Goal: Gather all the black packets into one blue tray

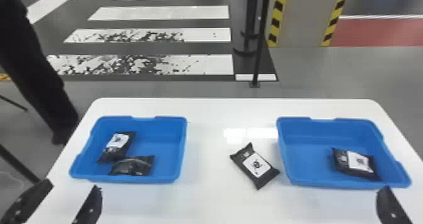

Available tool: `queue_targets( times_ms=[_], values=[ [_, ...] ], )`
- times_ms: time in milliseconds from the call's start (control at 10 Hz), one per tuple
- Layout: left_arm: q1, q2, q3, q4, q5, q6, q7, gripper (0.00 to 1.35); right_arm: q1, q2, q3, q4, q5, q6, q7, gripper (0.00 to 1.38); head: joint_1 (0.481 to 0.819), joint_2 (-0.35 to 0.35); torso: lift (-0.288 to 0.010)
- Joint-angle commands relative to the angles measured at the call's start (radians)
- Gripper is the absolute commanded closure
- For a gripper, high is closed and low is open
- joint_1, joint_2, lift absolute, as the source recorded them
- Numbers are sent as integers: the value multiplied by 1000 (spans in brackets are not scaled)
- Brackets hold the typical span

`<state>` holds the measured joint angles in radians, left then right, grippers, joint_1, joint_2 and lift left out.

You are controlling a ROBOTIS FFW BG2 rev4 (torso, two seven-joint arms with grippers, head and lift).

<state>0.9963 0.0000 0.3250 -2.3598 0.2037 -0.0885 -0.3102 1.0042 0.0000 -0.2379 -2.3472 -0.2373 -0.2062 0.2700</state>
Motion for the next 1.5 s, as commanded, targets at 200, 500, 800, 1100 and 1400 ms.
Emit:
queue_targets(
  times_ms=[200, 500, 800, 1100, 1400],
  values=[
    [-7, -3, 0, 2, -4, 0, -3, 223, -3, 1, 3, 2, -2, 0, 0, 150, 695, 49, -110],
    [-12, -3, 0, 5, -8, 3, -6, 223, -8, 1, 9, 5, -4, 0, 0, 150, 695, 51, -110],
    [-71, -3, 0, 5, -84, 71, -44, 223, -8, 1, 11, 7, -6, 0, 0, 150, 695, 46, -110],
    [-223, -3, -20, 64, -202, 184, -98, 223, -10, 1, 15, 5, -8, 0, 0, 145, 695, 29, -110],
    [-405, 38, -120, 263, -210, 157, -119, 223, -10, 1, 17, 7, -16, 0, 0, 145, 695, 7, -110]
  ],
)
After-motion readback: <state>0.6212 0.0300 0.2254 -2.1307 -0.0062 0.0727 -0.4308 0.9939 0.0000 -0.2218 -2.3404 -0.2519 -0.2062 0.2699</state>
